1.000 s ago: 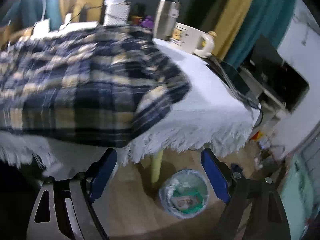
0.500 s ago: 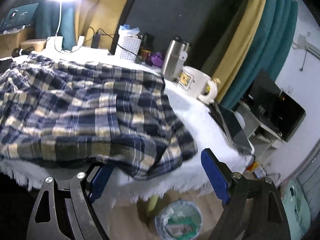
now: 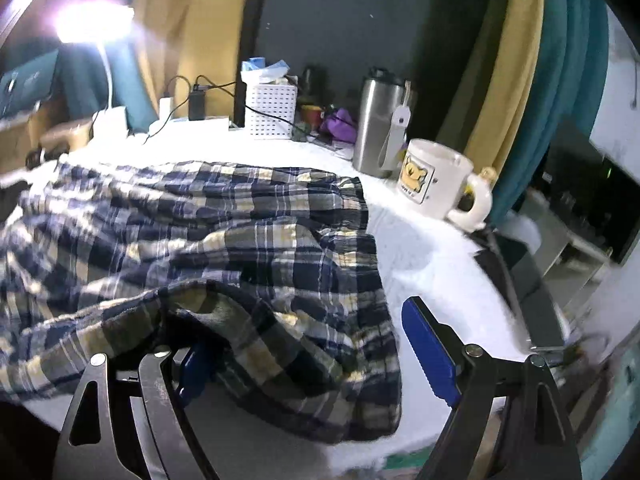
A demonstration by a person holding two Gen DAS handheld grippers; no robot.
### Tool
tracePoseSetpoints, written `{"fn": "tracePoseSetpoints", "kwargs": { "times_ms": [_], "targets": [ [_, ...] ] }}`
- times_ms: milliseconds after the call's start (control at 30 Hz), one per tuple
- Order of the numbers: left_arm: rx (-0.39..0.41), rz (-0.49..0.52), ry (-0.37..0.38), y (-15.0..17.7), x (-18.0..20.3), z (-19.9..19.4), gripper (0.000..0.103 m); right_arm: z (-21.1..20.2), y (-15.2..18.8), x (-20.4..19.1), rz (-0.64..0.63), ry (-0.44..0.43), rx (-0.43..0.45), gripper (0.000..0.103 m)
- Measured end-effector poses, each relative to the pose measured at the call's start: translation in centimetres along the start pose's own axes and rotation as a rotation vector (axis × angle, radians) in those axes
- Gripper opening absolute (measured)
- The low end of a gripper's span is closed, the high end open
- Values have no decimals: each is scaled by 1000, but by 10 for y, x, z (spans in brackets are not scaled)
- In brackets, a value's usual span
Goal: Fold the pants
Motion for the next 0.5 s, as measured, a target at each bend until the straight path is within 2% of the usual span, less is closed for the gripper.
{"fn": "tracePoseSetpoints", "kwargs": {
  "times_ms": [133, 300, 467, 500],
  "targets": [
    [-56, 57, -16, 9, 7, 5, 84, 10, -10, -7, 53, -16, -12, 87],
    [-166, 106, -129, 34, -6, 12, 84, 14, -19, -10, 95, -27, -22, 87],
    [-140, 68, -124, 43, -21, -5, 83, 12, -20, -8, 106, -33, -30, 87],
    [-135, 62, -125, 44, -24, -8, 78, 11, -20, -8, 106, -33, -31, 87]
  ]
}}
Point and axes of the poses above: each gripper's, at about its wrist camera, not at the fingertips, and z roughly the way its jaws point, x to its right, y to its underside, the point moved 9 cm from there along z, roughly the way its jaws point, and after that the axes turned 15 degrees about z, right-handed, at the moved point
